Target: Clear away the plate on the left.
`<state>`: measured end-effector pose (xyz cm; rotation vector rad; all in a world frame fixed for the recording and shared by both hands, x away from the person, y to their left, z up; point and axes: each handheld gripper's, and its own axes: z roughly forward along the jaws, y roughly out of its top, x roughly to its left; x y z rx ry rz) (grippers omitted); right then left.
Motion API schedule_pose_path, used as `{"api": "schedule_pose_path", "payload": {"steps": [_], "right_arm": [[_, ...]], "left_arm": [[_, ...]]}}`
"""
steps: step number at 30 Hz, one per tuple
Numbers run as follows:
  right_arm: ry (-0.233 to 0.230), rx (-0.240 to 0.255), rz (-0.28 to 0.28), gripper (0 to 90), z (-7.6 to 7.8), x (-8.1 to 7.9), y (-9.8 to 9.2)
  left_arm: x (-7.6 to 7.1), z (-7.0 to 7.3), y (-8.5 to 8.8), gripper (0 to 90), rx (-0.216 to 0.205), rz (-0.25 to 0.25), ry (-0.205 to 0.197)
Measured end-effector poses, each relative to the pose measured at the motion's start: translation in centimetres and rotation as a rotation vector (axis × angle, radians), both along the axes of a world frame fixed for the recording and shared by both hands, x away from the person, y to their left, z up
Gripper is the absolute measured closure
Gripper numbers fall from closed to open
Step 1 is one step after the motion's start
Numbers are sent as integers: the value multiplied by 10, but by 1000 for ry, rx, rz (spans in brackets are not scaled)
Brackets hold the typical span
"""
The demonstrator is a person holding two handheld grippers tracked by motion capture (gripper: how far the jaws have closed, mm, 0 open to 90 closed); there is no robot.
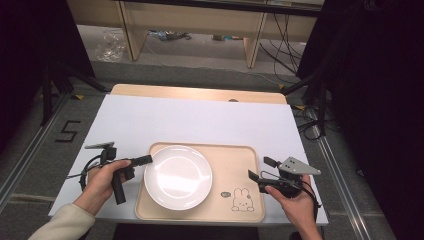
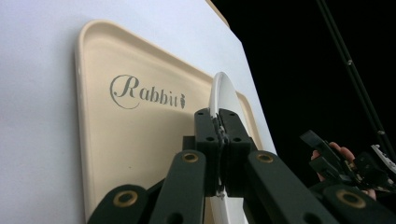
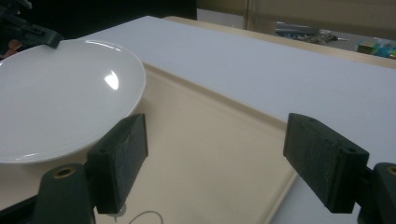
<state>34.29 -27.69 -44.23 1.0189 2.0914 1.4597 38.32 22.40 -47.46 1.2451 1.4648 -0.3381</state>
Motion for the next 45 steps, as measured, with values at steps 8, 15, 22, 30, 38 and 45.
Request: {"api": "schedule_pose_path", "payload": {"steps": [8,15,22,30,38,45], "right_arm": [[-2,0,0,228,0,0,0],[-1,-2,-1,228,0,0,0],[-2,-2,-2,227,0,0,0],[0,-1,-1,227,0,0,0],[2,-1,2,227,0,0,0],[-12,-12,9,227,0,1,-1]], "left_arm": [[2,-1,-4,870,-1,-14,8],[4,-2,-7,870,5,-17,7],[6,-4,-11,866,6,-12,1],[8,-5,-12,869,29,-17,8],[10,-11,-14,872,68,-41,-22],[11,-15,-14,870,103,-52,-13]]}}
